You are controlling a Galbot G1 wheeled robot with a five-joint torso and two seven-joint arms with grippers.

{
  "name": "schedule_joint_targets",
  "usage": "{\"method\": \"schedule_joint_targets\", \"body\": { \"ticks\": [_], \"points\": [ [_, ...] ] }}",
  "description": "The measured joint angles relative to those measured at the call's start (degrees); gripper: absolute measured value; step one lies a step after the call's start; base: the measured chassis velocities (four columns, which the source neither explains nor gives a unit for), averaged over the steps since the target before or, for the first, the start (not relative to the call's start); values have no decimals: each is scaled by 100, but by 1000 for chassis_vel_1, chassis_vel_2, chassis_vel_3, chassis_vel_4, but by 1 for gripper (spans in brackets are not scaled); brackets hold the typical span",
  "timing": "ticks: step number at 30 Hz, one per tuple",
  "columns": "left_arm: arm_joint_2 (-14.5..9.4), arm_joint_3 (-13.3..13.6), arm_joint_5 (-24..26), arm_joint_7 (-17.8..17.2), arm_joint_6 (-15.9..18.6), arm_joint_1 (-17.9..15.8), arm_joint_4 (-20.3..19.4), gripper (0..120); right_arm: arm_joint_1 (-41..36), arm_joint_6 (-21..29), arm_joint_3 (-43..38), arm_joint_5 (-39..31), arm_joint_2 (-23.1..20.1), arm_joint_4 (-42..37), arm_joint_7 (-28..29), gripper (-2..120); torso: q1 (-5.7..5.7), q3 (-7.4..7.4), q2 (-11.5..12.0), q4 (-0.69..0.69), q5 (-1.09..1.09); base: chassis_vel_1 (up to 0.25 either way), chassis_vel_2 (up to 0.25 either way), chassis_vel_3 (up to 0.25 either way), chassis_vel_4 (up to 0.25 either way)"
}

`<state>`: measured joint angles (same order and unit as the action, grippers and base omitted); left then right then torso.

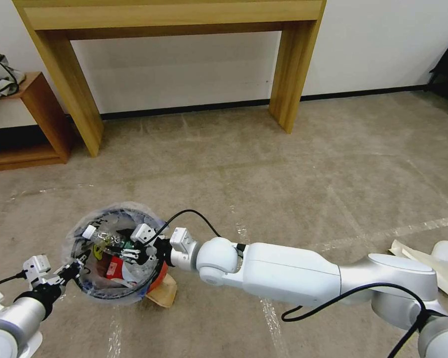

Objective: Pick up the trash bin and place the garbage on the floor into it.

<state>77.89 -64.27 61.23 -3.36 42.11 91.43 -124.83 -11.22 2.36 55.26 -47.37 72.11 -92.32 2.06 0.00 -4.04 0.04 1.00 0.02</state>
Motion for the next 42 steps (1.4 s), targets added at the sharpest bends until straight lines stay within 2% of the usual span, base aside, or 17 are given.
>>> {"method": "schedule_joint_targets", "body": {
  "ticks": [2,3,5,6,8,10,17,42],
  "points": [
    [3,6,-13,6,0,-11,12,1,-6,0,-26,3,-7,-17,2,74,0,0,0,0,0,0,0,0,0],
    [3,6,-13,6,0,-11,12,1,-6,0,-26,3,-7,-17,2,74,0,0,0,0,0,0,0,0,0],
    [2,13,-23,21,0,-17,48,1,-23,1,-93,5,-10,-30,0,85,0,0,0,0,0,0,0,0,0],
    [2,13,-23,21,0,-17,48,1,-23,1,-93,5,-10,-30,0,85,0,0,0,0,0,0,0,0,0],
    [2,20,-28,49,0,-21,70,1,-27,0,-138,5,-12,-43,-2,96,0,0,0,0,0,0,0,0,0],
    [5,24,-31,49,0,-24,77,1,-27,0,-148,5,-13,-53,-5,99,0,0,0,0,0,0,0,0,0],
    [13,36,-48,55,-1,-30,90,1,-25,1,-264,8,-21,-158,-7,100,0,0,0,1,0,0,0,0,0],
    [10,-8,-148,60,0,13,90,1,-32,40,-1491,-262,-132,-865,66,100,0,0,0,0,0,0,0,0,0]
  ]
}}
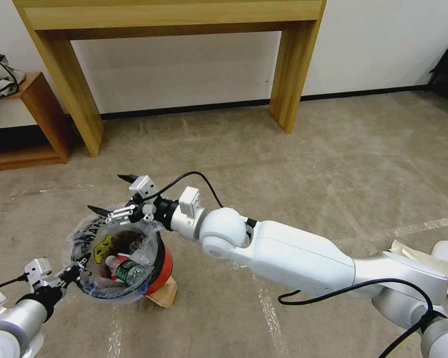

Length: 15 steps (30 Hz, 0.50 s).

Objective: Pick up the trash bin and place the garbage on the floor into it.

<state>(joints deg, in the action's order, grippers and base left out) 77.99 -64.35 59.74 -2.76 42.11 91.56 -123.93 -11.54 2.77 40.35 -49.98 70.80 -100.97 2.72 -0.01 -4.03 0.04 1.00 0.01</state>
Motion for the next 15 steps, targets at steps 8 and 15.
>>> {"method": "schedule_joint_targets", "body": {
  "ticks": [8,15],
  "points": [
    [-32,-55,-47,6,4,37,37,1,-134,-32,-691,-334,-172,-314,4,100,0,-1,0,-1,0,0,0,0,0],
    [-60,-161,-85,16,4,42,37,1,-668,-225,-1983,-520,-803,-631,-13,100,0,-1,0,0,1,0,0,0,0]
  ]
}}
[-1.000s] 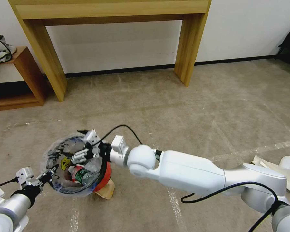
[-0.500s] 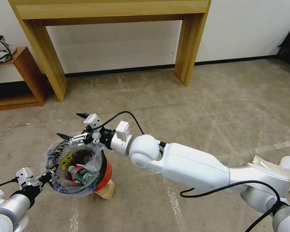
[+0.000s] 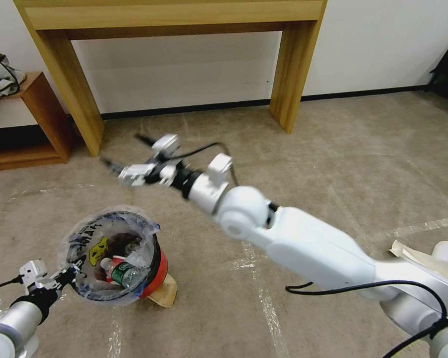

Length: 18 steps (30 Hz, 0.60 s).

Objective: Pick up the trash bin and place the garbage on the floor into it.

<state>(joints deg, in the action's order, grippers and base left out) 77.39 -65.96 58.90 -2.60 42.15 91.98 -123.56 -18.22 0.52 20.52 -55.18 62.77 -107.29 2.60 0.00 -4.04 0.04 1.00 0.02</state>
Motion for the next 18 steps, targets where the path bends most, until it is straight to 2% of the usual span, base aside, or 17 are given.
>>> {"method": "schedule_joint_targets", "body": {
  "ticks": [2,3,5,6,7,9,10,11,12,13,15,16,18],
  "points": [
    [-16,-61,-32,17,0,-1,35,1,-481,-49,-752,51,-351,-211,6,100,0,0,0,4,2,0,0,0,0],
    [-16,-61,-32,17,0,-1,35,1,-481,-49,-752,51,-351,-211,6,100,0,0,0,4,2,0,0,0,0],
    [-24,-113,-77,42,0,-3,69,1,-866,-300,-1312,247,-587,-365,45,100,0,0,0,3,2,0,0,0,0],
    [-33,-143,-101,51,0,-4,87,1,-1155,-429,-1791,395,-709,-493,64,100,0,0,0,-2,2,0,0,0,0],
    [-33,-143,-101,51,0,-4,87,1,-1155,-429,-1791,395,-709,-493,64,100,0,0,0,-2,2,0,0,0,0],
    [-45,-197,-176,78,0,6,103,1,-1724,-531,-2678,554,-912,-809,69,100,0,1,0,0,1,0,0,0,0],
    [-45,-197,-176,78,0,6,103,1,-1724,-531,-2678,554,-912,-809,69,100,0,1,0,0,1,0,0,0,0],
    [-45,-213,-189,88,0,14,103,1,-1927,-574,-2973,604,-968,-911,71,100,0,1,0,1,1,0,0,0,0],
    [-26,-261,-221,124,0,36,100,1,-2433,-694,-3658,766,-1040,-1068,79,100,0,1,0,2,0,0,0,0,0],
    [-26,-261,-221,124,0,36,100,1,-2433,-694,-3658,766,-1040,-1068,79,100,0,1,0,2,0,0,0,0,0],
    [43,-325,-296,177,0,80,33,1,-3122,-827,-4536,1079,-1013,-1157,96,100,0,1,0,0,2,0,0,0,0],
    [43,-325,-296,177,0,80,33,1,-3122,-827,-4536,1079,-1013,-1157,96,100,0,1,0,0,2,0,0,0,0],
    [176,-344,-344,245,-7,118,-154,1,-3840,-985,-5503,1708,-819,-1258,110,100,-1,1,0,-1,2,0,0,0,0]
  ]
}}
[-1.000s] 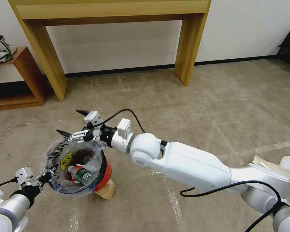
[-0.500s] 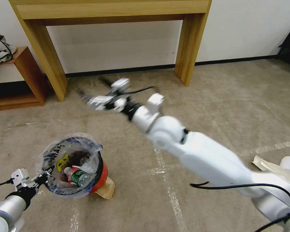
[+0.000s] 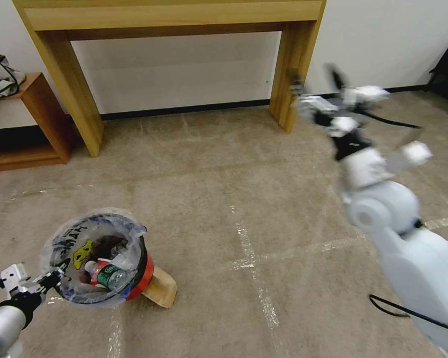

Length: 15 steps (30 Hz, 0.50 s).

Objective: Pick up the trash bin and place the garbage on the floor into it.

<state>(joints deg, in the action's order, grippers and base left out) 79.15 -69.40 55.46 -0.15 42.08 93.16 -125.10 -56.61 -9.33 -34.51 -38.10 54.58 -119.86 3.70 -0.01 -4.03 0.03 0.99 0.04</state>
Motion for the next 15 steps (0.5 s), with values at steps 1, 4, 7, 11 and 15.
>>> {"method": "schedule_joint_targets", "body": {
  "ticks": [1,4,7,11,15],
  "points": [
    [0,0,0,0,0,0,0,1,0,0,0,0,0,0,0,100,0,0,0,0,0,0,0,0,0],
    [151,46,-129,69,-27,16,-154,1,-753,-195,-805,568,342,-172,-8,100,0,0,0,3,0,0,0,0,0],
    [319,151,-429,183,-71,18,-283,1,-1791,-491,-1531,962,1201,-482,-39,100,0,0,0,5,0,0,0,0,0],
    [369,187,-555,220,-92,-2,-321,1,-2172,-691,-1673,1160,1735,-603,-10,100,0,1,0,3,-2,0,0,0,0],
    [439,182,-633,267,-112,16,-347,1,-2437,-878,-1601,1424,2084,-615,0,100,0,0,0,-1,-2,0,0,0,0]
  ]
}}
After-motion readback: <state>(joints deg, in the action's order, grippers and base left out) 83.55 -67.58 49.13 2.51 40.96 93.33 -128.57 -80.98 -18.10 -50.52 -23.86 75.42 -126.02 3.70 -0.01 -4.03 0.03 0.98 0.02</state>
